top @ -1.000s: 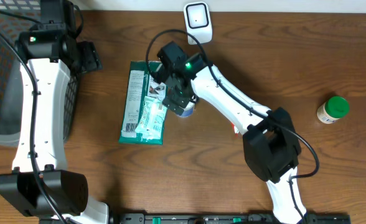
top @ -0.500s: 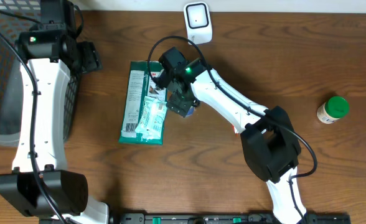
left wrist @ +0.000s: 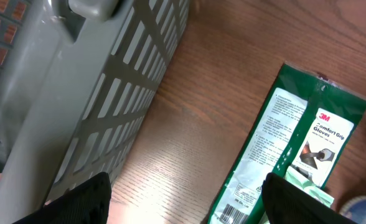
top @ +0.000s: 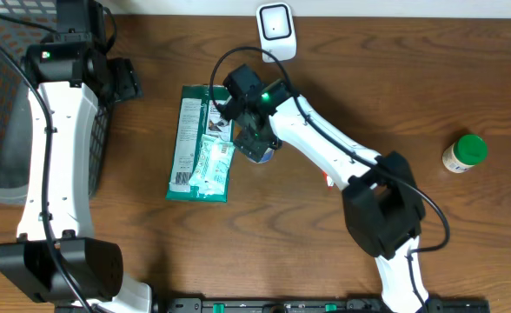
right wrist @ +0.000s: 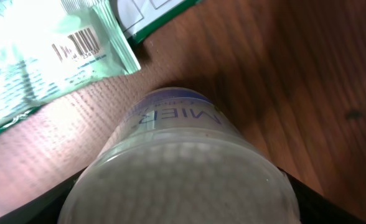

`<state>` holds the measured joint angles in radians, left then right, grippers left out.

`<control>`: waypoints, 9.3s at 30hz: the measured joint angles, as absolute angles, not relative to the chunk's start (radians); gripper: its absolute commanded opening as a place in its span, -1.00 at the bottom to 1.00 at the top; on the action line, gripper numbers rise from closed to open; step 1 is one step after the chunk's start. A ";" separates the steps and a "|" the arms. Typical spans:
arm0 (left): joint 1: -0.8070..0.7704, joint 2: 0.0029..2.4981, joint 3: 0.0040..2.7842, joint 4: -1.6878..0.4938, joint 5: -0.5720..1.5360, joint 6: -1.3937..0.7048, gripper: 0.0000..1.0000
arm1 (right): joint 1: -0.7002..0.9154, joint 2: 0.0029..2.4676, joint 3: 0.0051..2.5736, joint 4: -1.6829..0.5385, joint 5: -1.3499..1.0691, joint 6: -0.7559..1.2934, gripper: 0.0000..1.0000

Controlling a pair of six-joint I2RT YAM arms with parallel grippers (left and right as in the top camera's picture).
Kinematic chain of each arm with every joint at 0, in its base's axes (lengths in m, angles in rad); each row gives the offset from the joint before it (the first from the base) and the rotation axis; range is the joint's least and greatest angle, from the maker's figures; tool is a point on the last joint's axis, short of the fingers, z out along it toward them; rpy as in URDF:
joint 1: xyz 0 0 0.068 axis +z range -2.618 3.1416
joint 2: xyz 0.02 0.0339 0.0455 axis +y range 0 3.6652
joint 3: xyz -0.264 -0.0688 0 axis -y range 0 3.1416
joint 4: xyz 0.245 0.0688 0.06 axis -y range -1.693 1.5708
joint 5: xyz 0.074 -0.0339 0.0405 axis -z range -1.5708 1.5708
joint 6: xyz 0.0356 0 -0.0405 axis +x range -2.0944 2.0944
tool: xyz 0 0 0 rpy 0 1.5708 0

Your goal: Scan the item barcode

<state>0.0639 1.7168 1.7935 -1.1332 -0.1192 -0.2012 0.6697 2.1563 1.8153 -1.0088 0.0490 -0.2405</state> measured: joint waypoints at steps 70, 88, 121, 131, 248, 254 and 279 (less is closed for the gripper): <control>0.064 1.717 1.794 -1.134 -0.119 -0.201 0.56 | 0.365 2.284 1.809 0.419 0.131 0.579 -0.98; 0.064 1.717 1.794 -1.133 -0.119 -0.201 0.56 | 0.347 2.429 1.808 0.476 0.081 0.603 -0.98; 0.064 1.717 1.794 -1.132 -0.119 -0.201 0.55 | 0.231 1.821 1.807 -0.504 -0.075 0.381 -0.98; 0.064 1.717 1.794 -1.133 -0.119 -0.201 0.56 | 0.021 1.575 1.824 -1.255 0.018 0.256 -0.98; 0.064 1.717 1.794 -1.133 -0.119 -0.201 0.56 | 0.413 1.564 0.945 -0.503 0.086 0.329 0.99; 0.064 1.717 1.794 -1.133 -0.119 -0.201 0.56 | 0.417 1.620 0.937 -0.453 -0.020 0.330 0.99; 0.064 1.717 1.794 -1.133 -0.119 -0.201 0.56 | 0.514 1.660 1.009 -0.443 -0.320 0.303 0.98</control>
